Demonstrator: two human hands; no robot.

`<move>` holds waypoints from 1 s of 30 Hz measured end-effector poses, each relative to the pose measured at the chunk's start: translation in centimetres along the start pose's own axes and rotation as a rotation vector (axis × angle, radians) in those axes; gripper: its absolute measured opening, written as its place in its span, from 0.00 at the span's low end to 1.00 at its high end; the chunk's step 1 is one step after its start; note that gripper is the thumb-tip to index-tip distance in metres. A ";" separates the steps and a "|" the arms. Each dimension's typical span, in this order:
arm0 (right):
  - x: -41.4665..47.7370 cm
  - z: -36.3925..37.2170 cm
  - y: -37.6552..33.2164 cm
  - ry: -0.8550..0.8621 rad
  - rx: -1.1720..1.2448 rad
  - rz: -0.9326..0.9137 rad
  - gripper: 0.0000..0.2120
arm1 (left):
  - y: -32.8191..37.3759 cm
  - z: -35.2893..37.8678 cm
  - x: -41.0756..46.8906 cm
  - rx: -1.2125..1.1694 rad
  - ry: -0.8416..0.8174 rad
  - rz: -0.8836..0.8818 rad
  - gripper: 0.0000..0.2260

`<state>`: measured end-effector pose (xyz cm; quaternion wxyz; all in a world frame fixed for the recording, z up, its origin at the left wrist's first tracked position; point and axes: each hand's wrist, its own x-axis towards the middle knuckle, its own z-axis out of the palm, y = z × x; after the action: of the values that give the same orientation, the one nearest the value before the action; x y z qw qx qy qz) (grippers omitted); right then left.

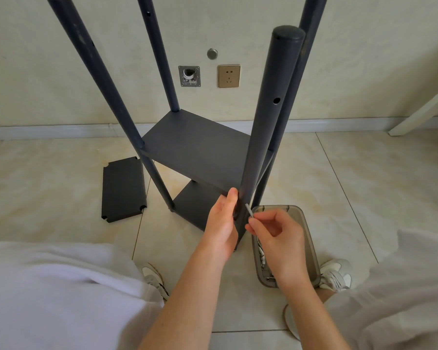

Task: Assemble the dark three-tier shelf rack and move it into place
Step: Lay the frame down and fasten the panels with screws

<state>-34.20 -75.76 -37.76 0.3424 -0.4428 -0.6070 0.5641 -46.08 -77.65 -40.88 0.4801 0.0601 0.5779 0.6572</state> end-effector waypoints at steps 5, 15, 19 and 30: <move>0.2 0.6 -0.1 0.027 0.029 0.007 0.07 | -0.2 -0.1 0.2 0.007 -0.004 0.003 0.13; 0.6 1.7 -0.1 0.062 0.081 0.024 0.06 | 0.0 0.0 -0.3 0.036 -0.023 0.000 0.17; 0.9 1.6 -0.1 0.054 0.100 0.023 0.06 | 0.0 0.0 -0.4 0.048 -0.022 0.004 0.19; 0.2 2.4 -0.2 0.108 -0.146 -0.090 0.12 | -0.2 0.2 -0.3 0.012 -0.030 0.014 0.15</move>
<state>-36.48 -76.46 -37.88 0.3664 -0.4686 -0.6466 0.4776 -45.63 -77.73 -40.81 0.4838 0.0771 0.5742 0.6560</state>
